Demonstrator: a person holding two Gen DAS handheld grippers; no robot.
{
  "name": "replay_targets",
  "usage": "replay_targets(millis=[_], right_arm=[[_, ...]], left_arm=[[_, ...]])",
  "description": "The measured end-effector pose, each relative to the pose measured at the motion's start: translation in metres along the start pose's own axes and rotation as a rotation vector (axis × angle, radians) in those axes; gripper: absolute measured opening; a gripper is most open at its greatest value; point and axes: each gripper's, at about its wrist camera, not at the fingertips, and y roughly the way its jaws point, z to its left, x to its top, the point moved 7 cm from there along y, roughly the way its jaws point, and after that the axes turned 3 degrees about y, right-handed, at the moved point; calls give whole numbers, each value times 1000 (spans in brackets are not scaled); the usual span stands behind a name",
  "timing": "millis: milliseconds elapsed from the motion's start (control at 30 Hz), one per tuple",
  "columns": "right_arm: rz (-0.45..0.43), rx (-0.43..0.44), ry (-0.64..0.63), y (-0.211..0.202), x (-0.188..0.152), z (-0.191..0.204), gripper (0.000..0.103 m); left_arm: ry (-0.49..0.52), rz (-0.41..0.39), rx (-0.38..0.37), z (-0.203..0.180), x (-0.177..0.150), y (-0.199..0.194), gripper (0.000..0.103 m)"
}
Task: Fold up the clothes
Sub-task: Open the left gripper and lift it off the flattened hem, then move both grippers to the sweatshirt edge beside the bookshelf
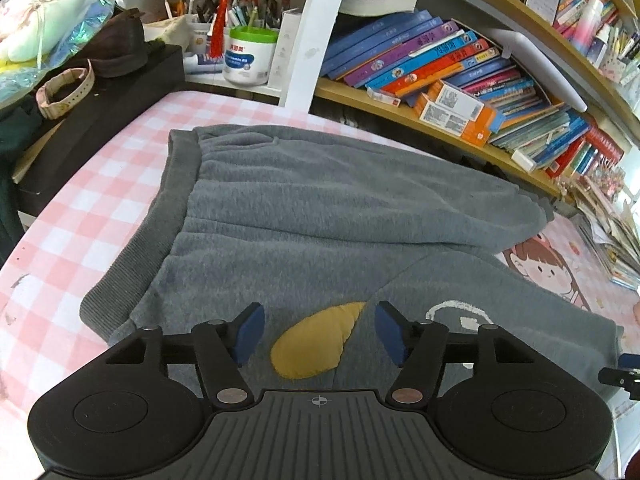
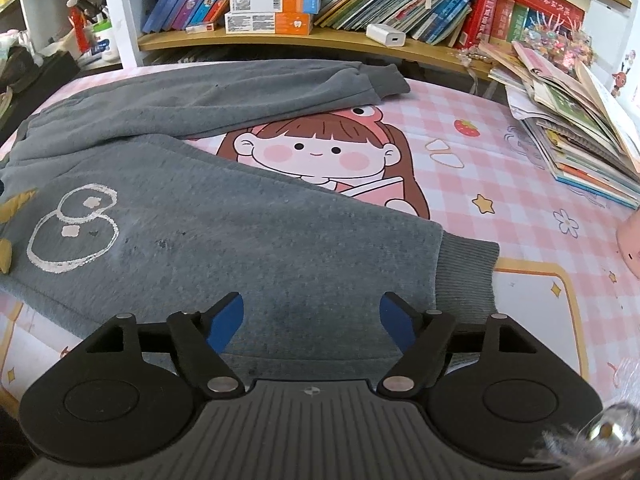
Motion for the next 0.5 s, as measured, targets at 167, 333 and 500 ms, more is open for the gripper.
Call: replay_targets(millis=[167, 333, 500], right_arm=[[10, 0, -12, 3, 0, 2, 82], [29, -3, -17, 7, 0, 4, 87], [44, -1, -26, 12, 2, 4, 88]], left_arm=[[2, 11, 5, 0, 0, 3, 68], [0, 21, 9, 1, 0, 7, 73], [-2, 31, 13, 2, 0, 11, 73]])
